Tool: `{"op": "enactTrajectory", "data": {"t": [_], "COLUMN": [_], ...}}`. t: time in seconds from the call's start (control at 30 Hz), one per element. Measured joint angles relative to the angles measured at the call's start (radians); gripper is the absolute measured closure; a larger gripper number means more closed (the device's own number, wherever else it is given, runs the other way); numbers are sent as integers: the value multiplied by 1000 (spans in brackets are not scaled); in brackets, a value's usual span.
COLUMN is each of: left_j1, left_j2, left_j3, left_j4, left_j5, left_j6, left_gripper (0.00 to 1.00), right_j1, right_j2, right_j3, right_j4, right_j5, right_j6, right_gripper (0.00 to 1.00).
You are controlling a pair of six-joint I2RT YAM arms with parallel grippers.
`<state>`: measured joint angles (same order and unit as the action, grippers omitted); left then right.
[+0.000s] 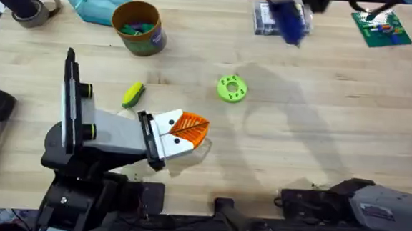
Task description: Pick up the gripper from the table and insert it into the empty holder that is missing its gripper. Then pick up a screw, insert it into the mounting hole, and use the screwdriver to tighten it. Finally, clean up the table by picking up the vegetable and placing it into the bucket.
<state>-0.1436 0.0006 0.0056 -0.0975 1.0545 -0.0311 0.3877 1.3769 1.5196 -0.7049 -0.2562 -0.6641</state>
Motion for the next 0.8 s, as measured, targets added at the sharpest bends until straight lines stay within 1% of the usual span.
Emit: {"op": "enactTrajectory", "data": {"t": [0.07, 0.17, 0.27, 0.37, 0.43, 0.67, 0.8], "left_j1": [0, 0, 0, 0, 0, 0, 0], "left_j2": [0, 0, 0, 0, 0, 0, 0], "left_j3": [0, 0, 0, 0, 0, 0, 0], "left_j4": [0, 0, 0, 0, 0, 0, 0], "left_j5": [0, 0, 0, 0, 0, 0, 0], "left_j6": [0, 0, 0, 0, 0, 0, 0], "left_gripper": [982, 982, 982, 982, 982, 982, 982], "right_j1": [-6, -16, -25, -34, -41, -92, -132], "right_j2": [6, 33, 82, 137, 176, 292, 378], "right_j3": [0, 1, 3, 3, 3, 3, 3], "right_j4": [-67, -127, -220, -348, -402, -389, -352], "right_j5": [79, 145, 176, 190, 193, 183, 222], "right_j6": [-48, -89, -109, -120, -123, -147, -167], "right_gripper": [955, 955, 954, 954, 955, 955, 955]}}
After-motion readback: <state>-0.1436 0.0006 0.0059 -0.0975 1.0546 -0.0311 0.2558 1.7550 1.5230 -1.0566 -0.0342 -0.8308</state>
